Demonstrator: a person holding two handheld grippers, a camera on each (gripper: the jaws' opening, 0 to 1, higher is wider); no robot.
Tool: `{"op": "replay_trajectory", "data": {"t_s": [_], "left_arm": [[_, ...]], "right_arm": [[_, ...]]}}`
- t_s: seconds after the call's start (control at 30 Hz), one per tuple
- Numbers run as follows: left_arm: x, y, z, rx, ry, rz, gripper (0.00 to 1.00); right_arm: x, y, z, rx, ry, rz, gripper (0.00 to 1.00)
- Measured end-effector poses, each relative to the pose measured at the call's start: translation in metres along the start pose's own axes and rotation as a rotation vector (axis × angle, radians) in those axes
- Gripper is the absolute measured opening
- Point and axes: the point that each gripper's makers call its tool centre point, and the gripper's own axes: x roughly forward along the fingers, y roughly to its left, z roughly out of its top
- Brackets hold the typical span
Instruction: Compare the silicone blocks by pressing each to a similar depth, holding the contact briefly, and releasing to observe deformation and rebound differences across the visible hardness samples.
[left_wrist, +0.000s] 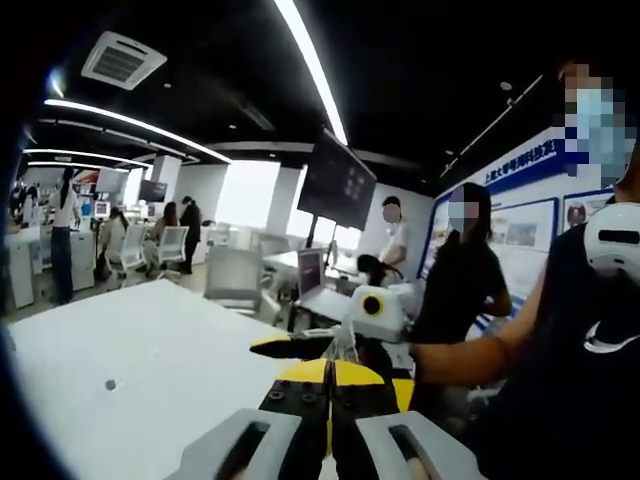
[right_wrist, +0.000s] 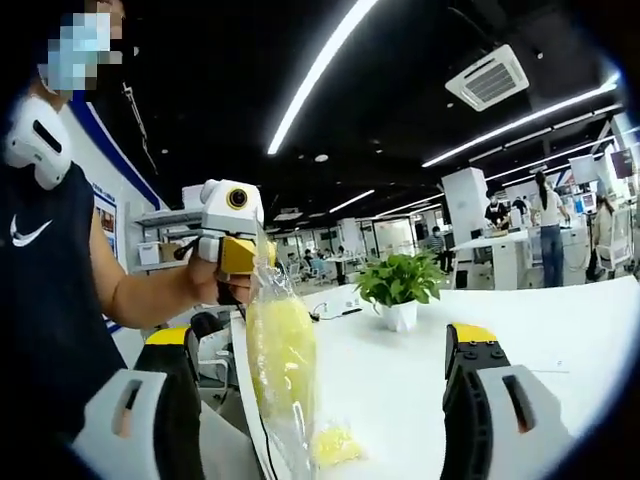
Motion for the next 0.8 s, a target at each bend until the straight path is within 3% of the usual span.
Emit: {"op": "replay_trajectory", "data": {"t_s": [0.1,0.47,0.8], "left_arm": [[0.005,0.009,-0.005,-0.062,-0.001,0.023,0.00],[0.019,0.024,-0.029,-0.144,0.000,0.038,0.00],[0.029,0.041,-0.054,-0.235,-0.002,0.074,0.00]], "right_arm": [[-0.008,-0.012,-0.004,-0.027,0.015,-0.057,0.96],[-0.049,-0.042,-0.020,-0.026,0.029,-0.187,0.96],[-0.089,-0.068,-0.065,-0.014,0.077,-0.349,0.96]]}}
